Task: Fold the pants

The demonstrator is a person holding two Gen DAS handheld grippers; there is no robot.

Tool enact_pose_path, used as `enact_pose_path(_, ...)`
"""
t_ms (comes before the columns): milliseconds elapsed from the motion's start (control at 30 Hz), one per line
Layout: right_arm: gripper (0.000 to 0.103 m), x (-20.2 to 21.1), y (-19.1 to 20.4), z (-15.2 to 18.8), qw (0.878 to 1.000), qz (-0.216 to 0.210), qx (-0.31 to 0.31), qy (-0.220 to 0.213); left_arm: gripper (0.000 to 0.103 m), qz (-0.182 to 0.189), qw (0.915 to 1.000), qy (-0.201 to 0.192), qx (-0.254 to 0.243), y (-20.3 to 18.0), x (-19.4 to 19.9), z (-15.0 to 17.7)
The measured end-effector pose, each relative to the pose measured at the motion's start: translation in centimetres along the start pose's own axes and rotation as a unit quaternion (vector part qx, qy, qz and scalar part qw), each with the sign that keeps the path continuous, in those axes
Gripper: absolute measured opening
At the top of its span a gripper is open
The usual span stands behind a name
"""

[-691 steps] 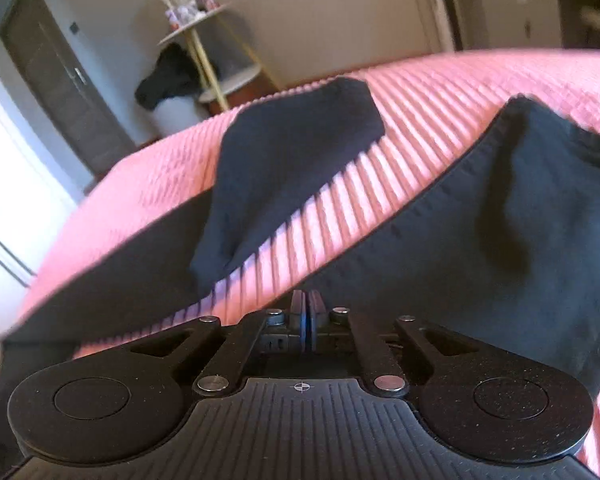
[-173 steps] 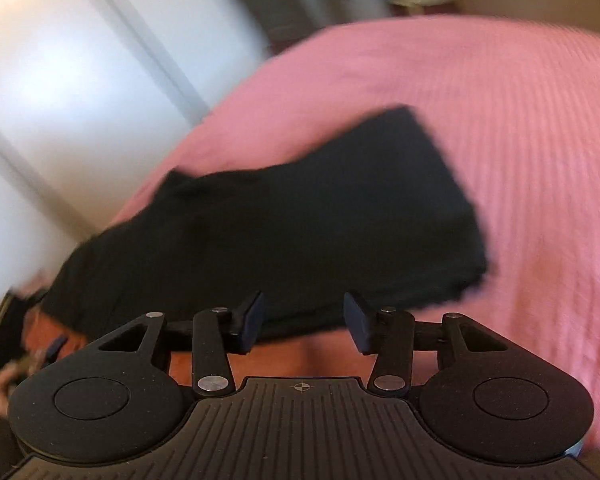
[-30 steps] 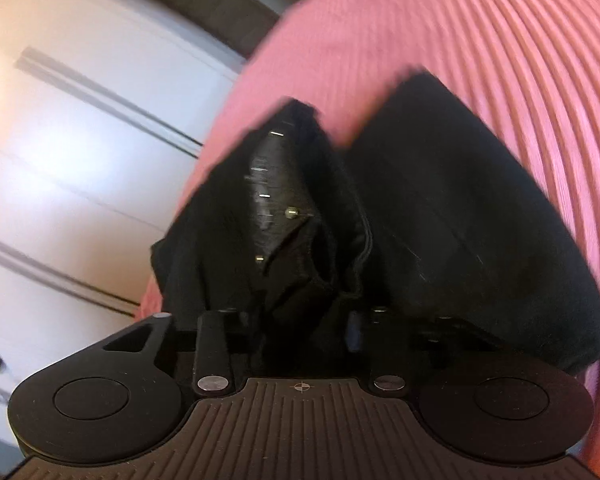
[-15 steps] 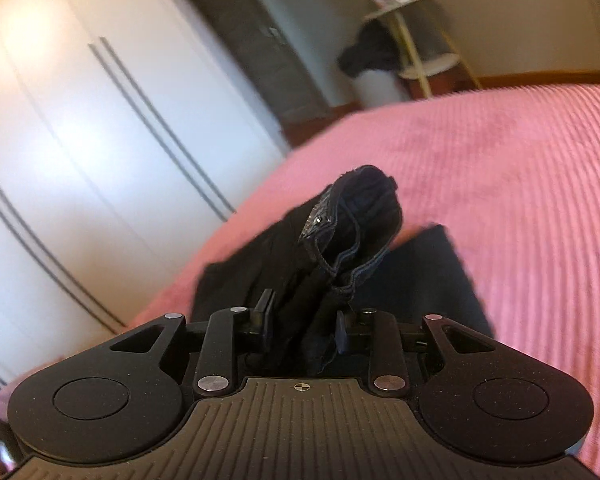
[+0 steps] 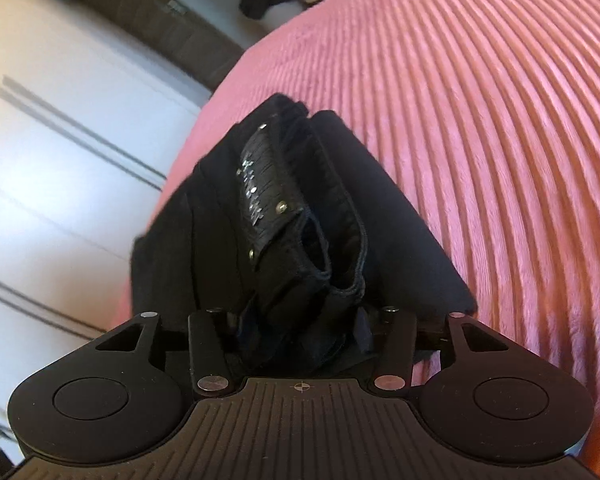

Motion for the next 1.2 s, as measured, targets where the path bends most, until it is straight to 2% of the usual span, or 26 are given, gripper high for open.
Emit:
enact_pose_path(67, 0.059, 0.1, -0.3, -0.1, 1.0, -0.012, -0.019, -0.005, 0.099, 0.004, 1.0, 0.006, -0.005, -0.2, 0.1, 0.2)
enact_pose_path(200, 0.074, -0.5, -0.9, -0.2, 0.996, -0.054, -0.066, -0.012, 0.099, 0.01, 0.9994, 0.022, -0.026, -0.8, 0.1, 0.7)
enact_pose_path(233, 0.073, -0.7, -0.9, -0.3, 0.996, -0.059, -0.073, -0.011, 0.099, 0.02, 0.9986, 0.031, -0.037, -1.2, 0.2, 1.0)
enact_pose_path(267, 0.069, -0.7, -0.9, -0.3, 0.995, -0.062, -0.074, -0.012, 0.099, 0.034, 0.9967, 0.048, -0.055, -1.7, 0.2, 1.5)
enact_pose_path(333, 0.04, -0.5, -0.8, -0.5, 0.996, -0.056, -0.062, -0.02, 0.099, 0.046, 0.9916, 0.07, -0.099, -2.8, 0.4, 2.6)
enact_pose_path(433, 0.036, -0.3, -0.9, -1.1, 0.991, -0.092, -0.088, -0.03, 0.099, 0.038, 0.9815, 0.079, -0.171, -4.3, 0.8, 4.3)
enact_pose_path(567, 0.033, 1.2, -0.5, -2.2, 0.979, -0.166, -0.108, -0.057, 0.099, 0.015, 0.9751, 0.077, -0.207, -4.9, 0.7, 5.4)
enact_pose_path(667, 0.033, 1.5, -0.5, -2.6, 0.967, -0.209, -0.13, -0.063, 0.099, -0.045, 0.9688, 0.088, -0.228, -4.6, -0.7, 5.9)
enact_pose_path(733, 0.032, 1.7, -0.8, -2.8, 0.964, -0.219, -0.136, -0.065, 0.099, -0.09, 0.9673, 0.087, -0.221, -4.0, -1.8, 5.5)
enact_pose_path(767, 0.032, 1.8, -0.9, -2.9, 0.962, -0.224, -0.139, -0.066, 0.099, -0.1, 0.969, 0.08, -0.211, -3.8, -2.1, 5.1)
enact_pose_path(867, 0.032, 2.5, -1.8, -2.9, 0.96, -0.229, -0.143, -0.07, 0.098, -0.108, 0.9774, 0.043, -0.177, -3.3, -2.0, 3.8)
enact_pose_path(1033, 0.032, 4.6, -2.9, -2.6, 0.957, -0.237, -0.144, -0.085, 0.095, -0.11, 0.984, 0.045, -0.133, -2.4, -2.1, 3.0)
enact_pose_path(1100, 0.032, 5.2, -2.9, -2.7, 0.96, -0.231, -0.129, -0.086, 0.094, -0.111, 0.9848, 0.037, -0.129, -2.3, -1.8, 2.9)
enact_pose_path(1200, 0.032, 5.6, -2.7, -2.2, 0.975, -0.193, -0.088, -0.06, 0.093, -0.107, 0.986, 0.036, -0.122, -2.2, -1.2, 2.7)
Point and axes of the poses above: each gripper's, at about its wrist camera, not at the fingertips, and x roughly against the way its jaws point, y to its left, z to its underside, the point moved 8 cm from there along -x, roughly the way its jaws point, and after that the axes turned 14 degrees about x, right-handed, at the moved point
